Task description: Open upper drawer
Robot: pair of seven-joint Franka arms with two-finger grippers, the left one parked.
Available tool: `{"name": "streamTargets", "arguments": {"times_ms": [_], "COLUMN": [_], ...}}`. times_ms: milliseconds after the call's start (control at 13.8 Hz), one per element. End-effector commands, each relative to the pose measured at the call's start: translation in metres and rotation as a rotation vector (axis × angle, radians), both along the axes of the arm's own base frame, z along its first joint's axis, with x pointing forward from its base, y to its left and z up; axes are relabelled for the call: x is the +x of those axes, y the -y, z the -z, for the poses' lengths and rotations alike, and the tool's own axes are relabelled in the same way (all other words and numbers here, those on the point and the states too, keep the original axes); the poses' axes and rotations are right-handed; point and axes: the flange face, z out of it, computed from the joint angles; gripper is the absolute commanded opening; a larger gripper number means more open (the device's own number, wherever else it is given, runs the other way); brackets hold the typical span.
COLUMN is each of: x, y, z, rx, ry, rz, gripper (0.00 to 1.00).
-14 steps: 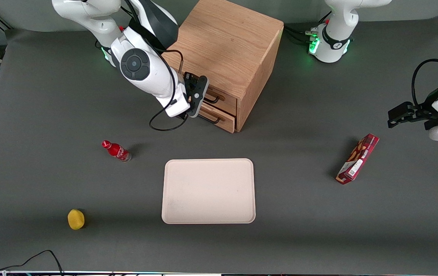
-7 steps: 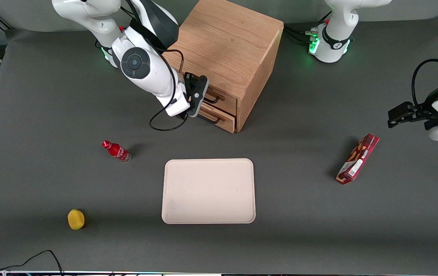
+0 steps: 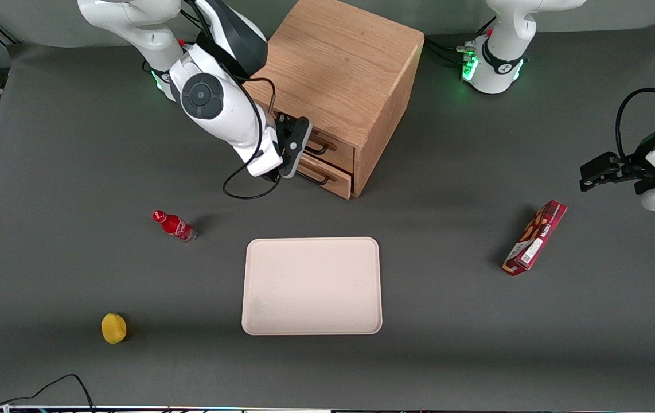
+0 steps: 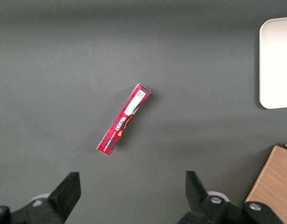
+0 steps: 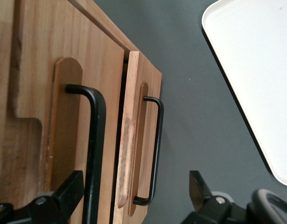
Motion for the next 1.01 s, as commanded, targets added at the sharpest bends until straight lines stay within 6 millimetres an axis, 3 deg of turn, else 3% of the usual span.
{"name": "streamTargets", "arguments": {"times_ms": [0,217,942], "x": [-0.012,-0.021,-0.015], "y": [-0.007,-0.018,-0.019], "z": [0.011,0.019,0.024], "rx": [-0.004,-0.012,-0.014], "ry": [0.002,0.000,0.017], "rz": [0.012,0.002,0.015], "gripper": [1.00,1.00,1.00]}}
